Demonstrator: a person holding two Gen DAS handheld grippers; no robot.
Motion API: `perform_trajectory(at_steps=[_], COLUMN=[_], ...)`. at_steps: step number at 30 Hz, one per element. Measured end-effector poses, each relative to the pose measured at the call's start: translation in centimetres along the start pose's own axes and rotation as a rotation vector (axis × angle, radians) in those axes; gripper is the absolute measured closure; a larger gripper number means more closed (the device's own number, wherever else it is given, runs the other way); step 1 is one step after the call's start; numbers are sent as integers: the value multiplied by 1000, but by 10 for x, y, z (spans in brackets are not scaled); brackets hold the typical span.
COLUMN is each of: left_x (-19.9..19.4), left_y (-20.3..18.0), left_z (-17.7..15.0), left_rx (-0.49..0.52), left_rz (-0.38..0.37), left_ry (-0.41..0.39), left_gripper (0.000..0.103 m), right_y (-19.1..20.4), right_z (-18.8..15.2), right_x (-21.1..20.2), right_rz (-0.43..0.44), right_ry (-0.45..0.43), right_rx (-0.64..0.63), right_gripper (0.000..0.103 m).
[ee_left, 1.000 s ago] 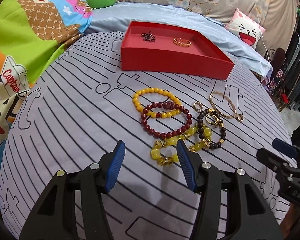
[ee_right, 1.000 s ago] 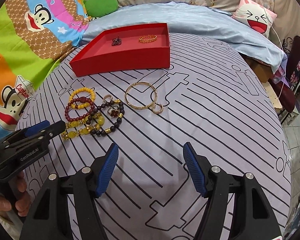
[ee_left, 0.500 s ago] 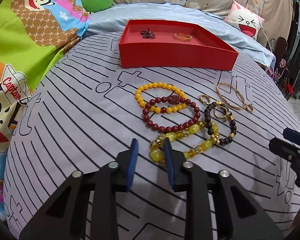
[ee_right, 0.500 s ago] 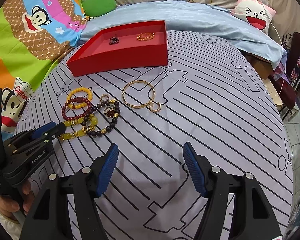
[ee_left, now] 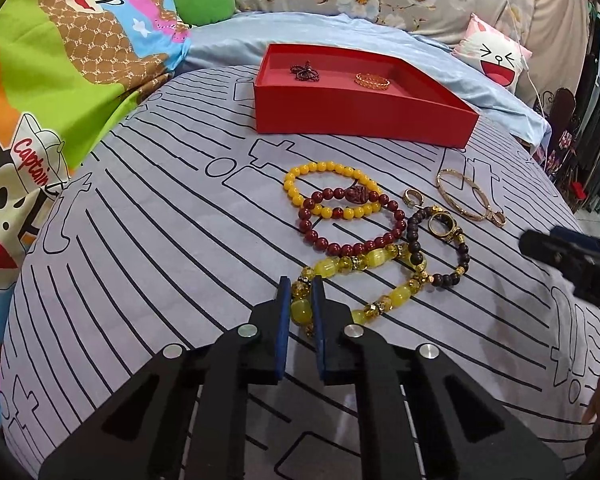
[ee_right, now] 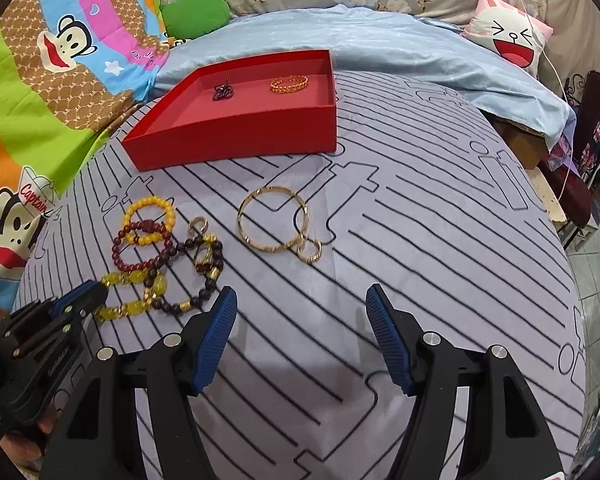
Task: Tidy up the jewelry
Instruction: 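Lower the left tool onto the yellow glass bead bracelet and close, then lift the yellow bracelet with the left tool while the right tool reaches the large gold bangle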
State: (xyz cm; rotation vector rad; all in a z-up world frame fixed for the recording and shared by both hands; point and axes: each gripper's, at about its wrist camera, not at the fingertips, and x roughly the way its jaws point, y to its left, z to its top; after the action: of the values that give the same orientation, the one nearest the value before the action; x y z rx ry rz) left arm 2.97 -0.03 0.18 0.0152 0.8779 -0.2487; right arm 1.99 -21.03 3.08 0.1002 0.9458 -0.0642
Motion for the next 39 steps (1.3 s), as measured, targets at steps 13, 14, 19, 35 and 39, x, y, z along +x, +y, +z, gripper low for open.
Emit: perform_trajectory(at_steps=[13, 14, 19, 35, 39], left_x=[0, 0, 0, 0, 0], left_y=[0, 0, 1, 3, 4], left_z=[0, 0, 0, 0, 0], left_rx=[-1, -3, -4, -17, -20], left_rz=[-2, -4, -6, -25, -29], left_ry=[-1, -1, -1, -1, -1], left_gripper=[92, 92, 92, 92, 92], right_y=[-3, -2, 13, 32, 35], right_z=[33, 34, 35, 35, 34], right_x=[26, 28, 41, 63, 62], right_rz=[-4, 2, 19, -34, -34], right_ry=[-19, -16, 7, -13, -14], right_rx=[33, 30, -11, -101, -117], right_gripper=[42, 42, 41, 46, 49])
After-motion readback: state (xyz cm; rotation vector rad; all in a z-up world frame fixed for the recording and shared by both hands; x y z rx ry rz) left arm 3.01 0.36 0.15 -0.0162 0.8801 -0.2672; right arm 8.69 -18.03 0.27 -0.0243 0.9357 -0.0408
